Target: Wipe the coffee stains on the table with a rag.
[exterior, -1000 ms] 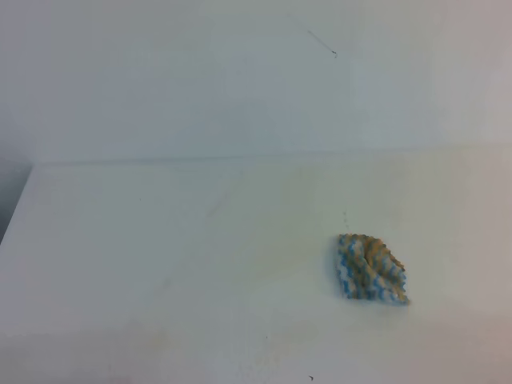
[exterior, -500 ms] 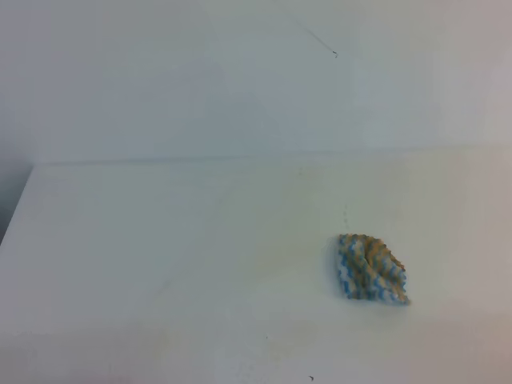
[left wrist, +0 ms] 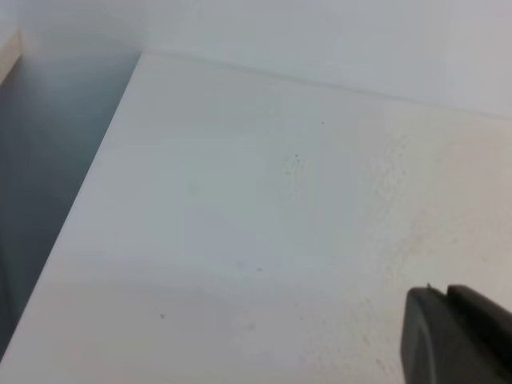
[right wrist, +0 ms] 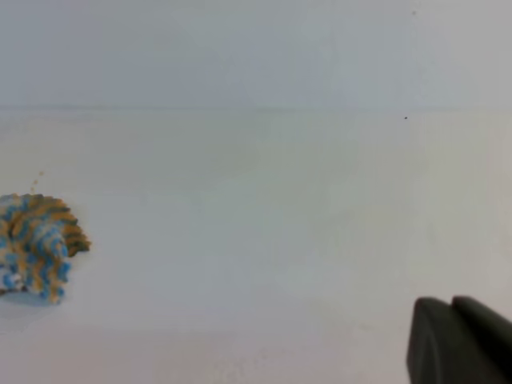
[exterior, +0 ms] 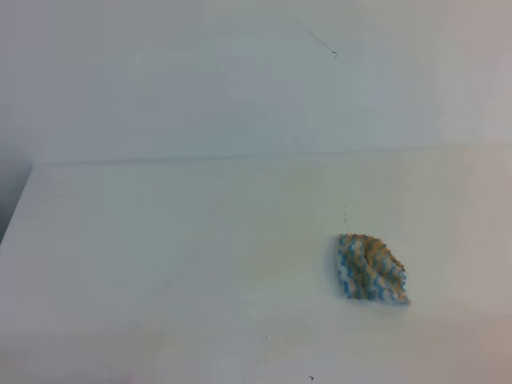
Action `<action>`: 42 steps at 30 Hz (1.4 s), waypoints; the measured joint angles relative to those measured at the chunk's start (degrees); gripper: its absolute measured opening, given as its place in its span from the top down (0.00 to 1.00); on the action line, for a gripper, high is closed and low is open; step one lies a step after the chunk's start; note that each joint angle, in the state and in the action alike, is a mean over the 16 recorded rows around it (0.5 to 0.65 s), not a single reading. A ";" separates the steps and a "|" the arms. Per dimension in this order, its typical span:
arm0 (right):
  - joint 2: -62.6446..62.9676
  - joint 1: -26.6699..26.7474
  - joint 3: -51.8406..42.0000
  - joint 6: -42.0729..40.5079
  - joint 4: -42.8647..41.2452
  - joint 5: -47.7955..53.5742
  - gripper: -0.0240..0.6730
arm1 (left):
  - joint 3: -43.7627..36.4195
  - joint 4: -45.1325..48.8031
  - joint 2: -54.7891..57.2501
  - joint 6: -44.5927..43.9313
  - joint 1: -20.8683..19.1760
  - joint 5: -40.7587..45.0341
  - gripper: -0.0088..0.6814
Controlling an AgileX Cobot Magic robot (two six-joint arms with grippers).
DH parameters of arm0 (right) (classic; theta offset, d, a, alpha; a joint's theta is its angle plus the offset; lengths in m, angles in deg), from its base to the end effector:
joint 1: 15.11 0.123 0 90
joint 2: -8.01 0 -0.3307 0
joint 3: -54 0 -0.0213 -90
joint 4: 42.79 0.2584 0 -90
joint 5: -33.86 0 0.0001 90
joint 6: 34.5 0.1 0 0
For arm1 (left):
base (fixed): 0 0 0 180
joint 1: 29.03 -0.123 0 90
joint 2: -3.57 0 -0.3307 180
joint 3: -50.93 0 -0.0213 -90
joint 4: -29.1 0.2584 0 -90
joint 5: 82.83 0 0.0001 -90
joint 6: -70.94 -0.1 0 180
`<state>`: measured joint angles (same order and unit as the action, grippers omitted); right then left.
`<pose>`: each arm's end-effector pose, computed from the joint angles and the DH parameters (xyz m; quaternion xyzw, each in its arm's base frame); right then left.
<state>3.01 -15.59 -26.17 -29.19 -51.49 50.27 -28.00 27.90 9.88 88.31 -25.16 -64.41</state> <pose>0.0241 -0.0045 0.1750 -0.0038 0.7738 -0.0360 0.6324 0.0241 -0.0023 0.1783 -0.0981 0.7800 -0.1225 0.6058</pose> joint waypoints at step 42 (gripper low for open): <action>0.00 0.00 0.00 -0.15 0.00 0.00 0.97 | 0.31 -0.01 0.19 0.02 -1.18 0.11 0.99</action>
<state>3.01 -15.59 -26.17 -29.33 -51.49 50.27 -27.68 27.90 10.08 88.33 -26.34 -64.30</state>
